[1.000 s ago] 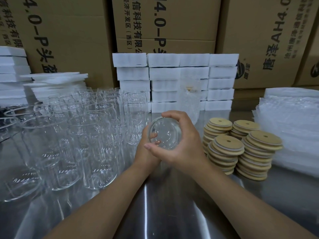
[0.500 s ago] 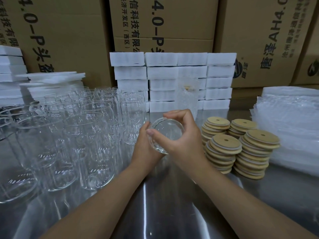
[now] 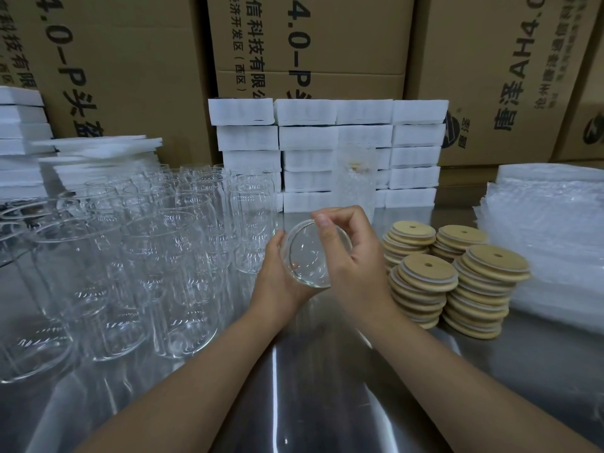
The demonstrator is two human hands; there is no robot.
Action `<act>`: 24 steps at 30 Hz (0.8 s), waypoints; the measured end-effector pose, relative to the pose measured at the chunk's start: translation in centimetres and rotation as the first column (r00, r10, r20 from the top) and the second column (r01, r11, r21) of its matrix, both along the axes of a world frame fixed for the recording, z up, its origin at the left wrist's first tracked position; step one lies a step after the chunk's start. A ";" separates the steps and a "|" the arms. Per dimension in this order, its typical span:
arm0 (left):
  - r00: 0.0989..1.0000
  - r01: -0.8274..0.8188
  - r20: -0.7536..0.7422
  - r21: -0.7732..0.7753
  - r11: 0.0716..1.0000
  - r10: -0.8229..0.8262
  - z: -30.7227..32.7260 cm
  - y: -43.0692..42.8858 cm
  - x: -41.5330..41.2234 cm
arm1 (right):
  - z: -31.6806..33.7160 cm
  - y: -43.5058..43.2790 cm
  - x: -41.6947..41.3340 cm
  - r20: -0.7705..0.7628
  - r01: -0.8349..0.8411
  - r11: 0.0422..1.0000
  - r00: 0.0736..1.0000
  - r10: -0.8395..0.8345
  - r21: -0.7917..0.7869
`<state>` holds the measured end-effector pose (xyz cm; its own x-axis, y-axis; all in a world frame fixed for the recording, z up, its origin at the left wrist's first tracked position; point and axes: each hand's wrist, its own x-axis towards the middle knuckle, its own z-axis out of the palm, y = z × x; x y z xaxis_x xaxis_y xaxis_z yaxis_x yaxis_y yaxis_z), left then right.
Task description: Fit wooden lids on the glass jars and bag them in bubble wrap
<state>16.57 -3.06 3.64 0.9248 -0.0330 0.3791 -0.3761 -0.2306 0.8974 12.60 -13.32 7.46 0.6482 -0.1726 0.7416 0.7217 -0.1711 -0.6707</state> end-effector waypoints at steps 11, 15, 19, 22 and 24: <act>0.996 0.083 0.029 -0.210 0.974 -0.079 -1.1 -0.1 0.7 | -0.2 -0.2 -0.5 -0.019 -0.137 0.990 0.990 0.137 0.016; 0.993 0.118 0.010 -0.242 0.963 -0.120 -0.6 -0.1 0.3 | -0.2 -0.2 -0.6 -0.021 -0.166 0.981 0.986 0.164 -0.099; 0.993 0.106 -0.015 -0.274 0.956 -0.115 -0.4 -0.3 0.5 | -0.3 -0.2 -0.5 -0.040 -0.188 0.968 0.982 0.183 -0.166; 0.998 0.049 -0.034 -0.246 0.968 -0.059 -0.5 -0.4 0.5 | -0.5 -0.2 -0.5 -0.048 -0.195 0.958 0.981 0.189 -0.209; 0.999 0.007 -0.037 -0.208 0.978 -0.015 -0.6 -0.2 0.5 | -0.5 -0.2 -0.6 -0.049 -0.186 0.955 0.982 0.180 -0.230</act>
<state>17.09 -3.29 3.08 0.9388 0.0325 0.3429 -0.3418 -0.0340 0.9391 12.02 -13.49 6.94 0.6734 0.1259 0.7285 0.7370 -0.1913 -0.6482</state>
